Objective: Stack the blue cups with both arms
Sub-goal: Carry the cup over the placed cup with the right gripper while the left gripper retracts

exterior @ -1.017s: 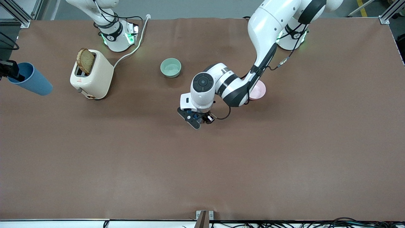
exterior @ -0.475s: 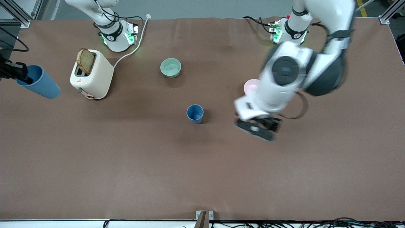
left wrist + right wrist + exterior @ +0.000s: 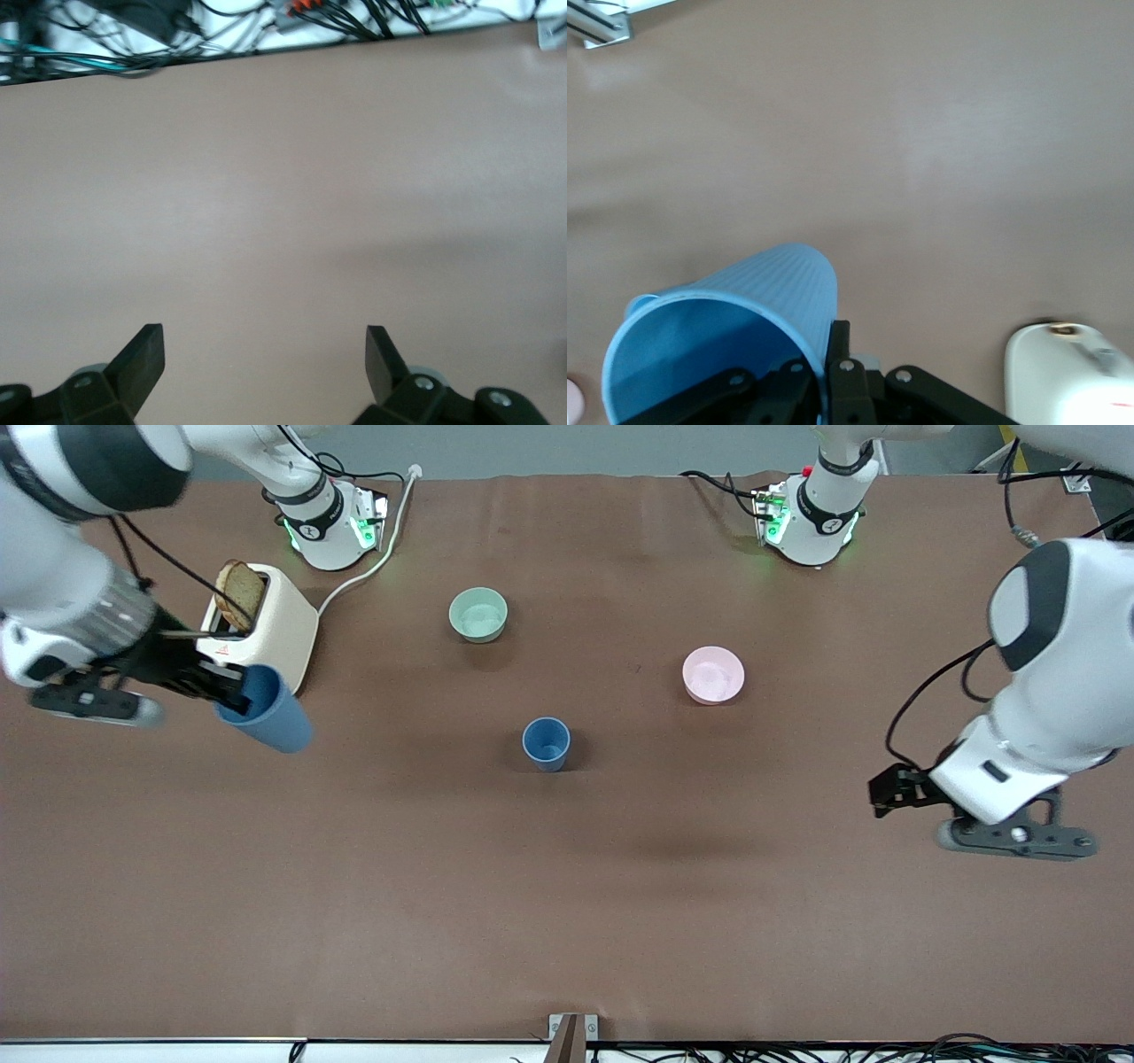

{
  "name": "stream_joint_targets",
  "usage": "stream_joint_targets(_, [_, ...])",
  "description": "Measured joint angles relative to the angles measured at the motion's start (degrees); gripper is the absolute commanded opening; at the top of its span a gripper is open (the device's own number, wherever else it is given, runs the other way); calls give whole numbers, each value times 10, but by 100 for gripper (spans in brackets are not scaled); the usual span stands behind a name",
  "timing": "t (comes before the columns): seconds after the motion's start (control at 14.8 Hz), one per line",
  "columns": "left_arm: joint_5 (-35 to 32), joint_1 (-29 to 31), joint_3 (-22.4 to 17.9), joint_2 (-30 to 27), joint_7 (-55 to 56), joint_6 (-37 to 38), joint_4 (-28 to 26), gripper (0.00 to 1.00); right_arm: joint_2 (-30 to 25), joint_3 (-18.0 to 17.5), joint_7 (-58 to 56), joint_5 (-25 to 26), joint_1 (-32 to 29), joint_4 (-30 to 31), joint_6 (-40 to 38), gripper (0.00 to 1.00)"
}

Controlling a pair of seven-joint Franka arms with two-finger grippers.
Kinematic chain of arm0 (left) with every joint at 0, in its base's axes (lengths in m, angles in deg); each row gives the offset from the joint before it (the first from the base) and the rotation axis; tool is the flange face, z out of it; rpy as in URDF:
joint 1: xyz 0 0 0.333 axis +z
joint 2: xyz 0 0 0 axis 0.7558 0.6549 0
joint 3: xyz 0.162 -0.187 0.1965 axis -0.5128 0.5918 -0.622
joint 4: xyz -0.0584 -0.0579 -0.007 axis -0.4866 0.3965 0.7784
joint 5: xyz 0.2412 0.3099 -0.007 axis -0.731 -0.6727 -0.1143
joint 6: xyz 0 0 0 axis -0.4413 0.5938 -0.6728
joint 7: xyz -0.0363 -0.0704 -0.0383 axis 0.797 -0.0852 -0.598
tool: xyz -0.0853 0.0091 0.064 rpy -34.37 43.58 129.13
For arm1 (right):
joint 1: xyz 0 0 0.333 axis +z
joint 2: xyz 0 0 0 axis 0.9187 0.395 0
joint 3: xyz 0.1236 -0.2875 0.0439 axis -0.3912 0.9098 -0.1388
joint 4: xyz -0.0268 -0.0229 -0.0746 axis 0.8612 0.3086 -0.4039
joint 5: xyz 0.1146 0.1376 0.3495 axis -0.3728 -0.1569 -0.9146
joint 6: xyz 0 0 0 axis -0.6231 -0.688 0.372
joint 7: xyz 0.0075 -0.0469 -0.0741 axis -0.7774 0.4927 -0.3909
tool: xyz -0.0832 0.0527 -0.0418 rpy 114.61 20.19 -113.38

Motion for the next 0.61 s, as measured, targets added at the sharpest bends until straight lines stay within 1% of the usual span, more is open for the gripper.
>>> stream_joint_targets(0.07, [7,0,-16,-16,4,11,0,100,11,0,23,-3,21,-1,14,0])
stream_joint_targets(0.27, [63,0,-84,-71,2,61,-7,100,46,0,94,-4,87,-2,57,0])
stream_joint_targets(0.34, [70,2,-94,-90,0,78,-15,100,58,0,106,-4,108,-3,67,0])
stream_joint_targets(0.47, [71,4,-96,-115,0,103,-32,100,83,0,114,-5,139,-4,84,0])
stream_joint_targets(0.61, [71,2,-94,-130,0,106,-56,100,112,0,124,-5,165,-4,105,0])
